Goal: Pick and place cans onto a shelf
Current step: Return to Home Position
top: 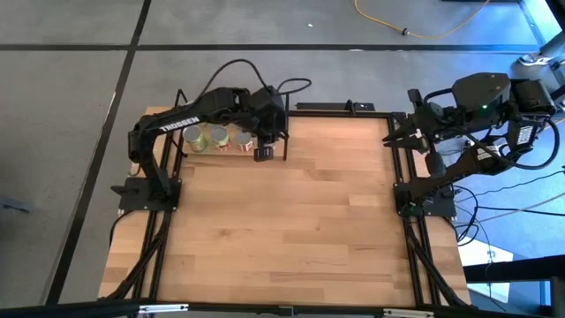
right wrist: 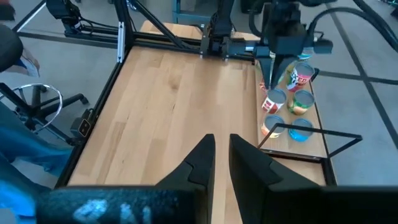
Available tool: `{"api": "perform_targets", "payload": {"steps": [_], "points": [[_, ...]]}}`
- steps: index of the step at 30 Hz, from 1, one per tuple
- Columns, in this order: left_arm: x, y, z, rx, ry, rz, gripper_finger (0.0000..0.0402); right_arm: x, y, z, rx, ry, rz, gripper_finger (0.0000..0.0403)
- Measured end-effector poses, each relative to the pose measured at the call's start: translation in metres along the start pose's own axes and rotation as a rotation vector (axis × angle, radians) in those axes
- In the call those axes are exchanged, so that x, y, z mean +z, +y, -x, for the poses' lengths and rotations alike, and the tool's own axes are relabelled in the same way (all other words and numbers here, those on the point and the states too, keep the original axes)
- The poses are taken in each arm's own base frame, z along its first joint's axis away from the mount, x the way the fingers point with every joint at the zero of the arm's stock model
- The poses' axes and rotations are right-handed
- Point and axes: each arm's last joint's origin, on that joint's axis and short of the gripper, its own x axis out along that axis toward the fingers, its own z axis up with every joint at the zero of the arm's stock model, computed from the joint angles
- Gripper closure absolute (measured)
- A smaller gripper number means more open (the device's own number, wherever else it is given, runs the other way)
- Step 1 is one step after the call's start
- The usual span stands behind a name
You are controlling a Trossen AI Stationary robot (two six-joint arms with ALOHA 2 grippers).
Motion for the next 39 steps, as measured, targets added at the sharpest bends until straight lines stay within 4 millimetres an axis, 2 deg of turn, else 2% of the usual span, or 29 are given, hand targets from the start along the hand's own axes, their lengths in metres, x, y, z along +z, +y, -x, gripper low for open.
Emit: {"api": "perform_targets", "payload": {"steps": [4, 10, 14, 19, 24, 29, 32, 39], "points": [[0.001, -0.004, 0.018, 0.027, 0.019, -0.02, 0.0379, 0.0, 0.0, 0.0, 0.0, 0.0, 0.032, 0.0354], [-0.005, -0.009, 0.057, 0.022, -0.056, -0.041, 0.0399, -0.002, 0.0, 0.005, -0.002, -0.012, 0.061, 0.0364], [-0.016, -0.011, 0.093, 0.037, -0.126, -0.036, 0.0401, -0.004, 0.001, 0.012, -0.003, -0.027, 0.058, 0.0394], [-0.036, -0.015, 0.141, 0.056, -0.219, -0.025, 0.0401, -0.009, 0.001, 0.022, -0.006, -0.052, 0.054, 0.0394], [-0.071, -0.022, 0.189, 0.067, -0.304, 0.017, 0.0401, -0.016, 0.002, 0.038, -0.01, -0.09, 0.074, 0.0399], [-0.117, -0.032, 0.219, 0.062, -0.423, 0.083, 0.0401, -0.022, 0.003, 0.051, -0.011, -0.123, 0.033, 0.0396], [-0.147, -0.039, 0.227, 0.061, -0.536, 0.131, 0.0401, -0.029, 0.004, 0.049, -0.006, -0.098, -0.003, 0.0397], [-0.219, -0.054, 0.225, 0.045, -0.725, 0.179, 0.0401, -0.049, 0.005, 0.027, -0.004, -0.145, 0.027, 0.0396]]}}
